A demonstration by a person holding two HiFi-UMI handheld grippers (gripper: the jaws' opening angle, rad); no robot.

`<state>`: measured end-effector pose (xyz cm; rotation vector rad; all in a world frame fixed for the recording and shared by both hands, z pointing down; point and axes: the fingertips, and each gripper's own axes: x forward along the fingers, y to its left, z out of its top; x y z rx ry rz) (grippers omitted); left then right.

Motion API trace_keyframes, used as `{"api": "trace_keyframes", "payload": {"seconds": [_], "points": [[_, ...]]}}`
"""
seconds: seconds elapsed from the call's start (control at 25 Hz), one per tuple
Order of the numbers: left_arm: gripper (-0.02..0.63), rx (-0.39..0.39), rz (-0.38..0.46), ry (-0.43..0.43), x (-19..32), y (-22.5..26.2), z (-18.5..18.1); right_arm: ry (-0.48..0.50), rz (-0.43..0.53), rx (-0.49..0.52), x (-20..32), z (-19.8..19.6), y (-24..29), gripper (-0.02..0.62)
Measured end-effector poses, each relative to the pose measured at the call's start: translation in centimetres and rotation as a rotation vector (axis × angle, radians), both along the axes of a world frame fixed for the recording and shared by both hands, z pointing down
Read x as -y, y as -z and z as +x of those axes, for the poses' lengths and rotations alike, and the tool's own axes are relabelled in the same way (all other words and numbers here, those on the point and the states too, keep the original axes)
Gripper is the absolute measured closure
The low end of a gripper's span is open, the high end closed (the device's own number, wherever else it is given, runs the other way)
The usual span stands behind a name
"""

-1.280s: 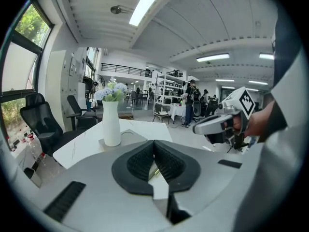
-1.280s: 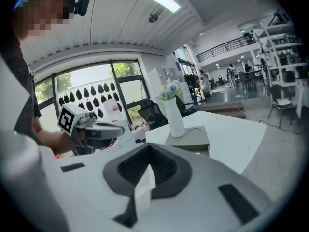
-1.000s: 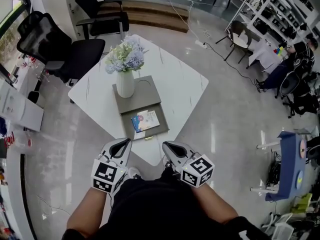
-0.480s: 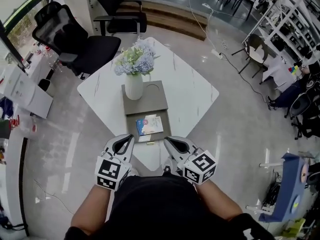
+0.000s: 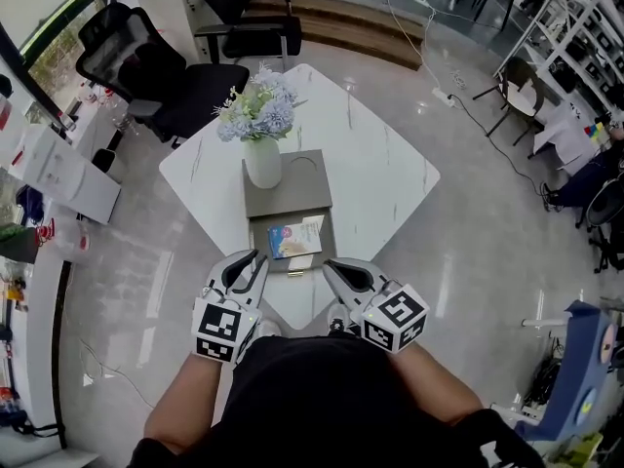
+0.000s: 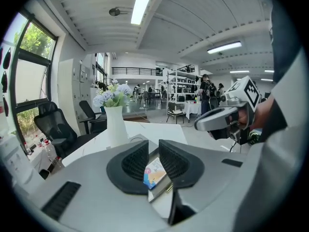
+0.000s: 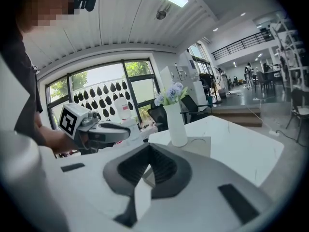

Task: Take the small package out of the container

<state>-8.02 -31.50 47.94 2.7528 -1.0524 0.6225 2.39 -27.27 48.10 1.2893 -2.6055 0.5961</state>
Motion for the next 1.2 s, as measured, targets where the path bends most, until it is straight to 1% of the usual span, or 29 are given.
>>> {"api": "trace_keyframes", "payload": {"seconds": [0.2,0.48,0.68,1.08,1.2], "points": [[0.503,0.063,0.025,-0.036,0.2,0.0,1.2,-0.021,0.009,0.026,0.1,1.2,0.2,0.594],[0.454,0.146,0.042,-0.102,0.8,-1.2,2.4,-0.065,0.016,0.038,0.0,2.5,0.0,0.594],[0.404,0.197,0.035,-0.142,1.3,-2.0,3.4,-0.089,0.011,0.037,-0.2,3.8,0.2,0.594],[0.302,0.307,0.015,-0.25,1.4,-4.9,4.0,-0.125,0.01,0.035,-0.6,4.7,0.0,0.594],[0.263,0.332,0.009,-0.274,1.6,-5.4,4.2,-0.135,0.006,0.036,-0.8,5.0,-0.2,0.594]]}}
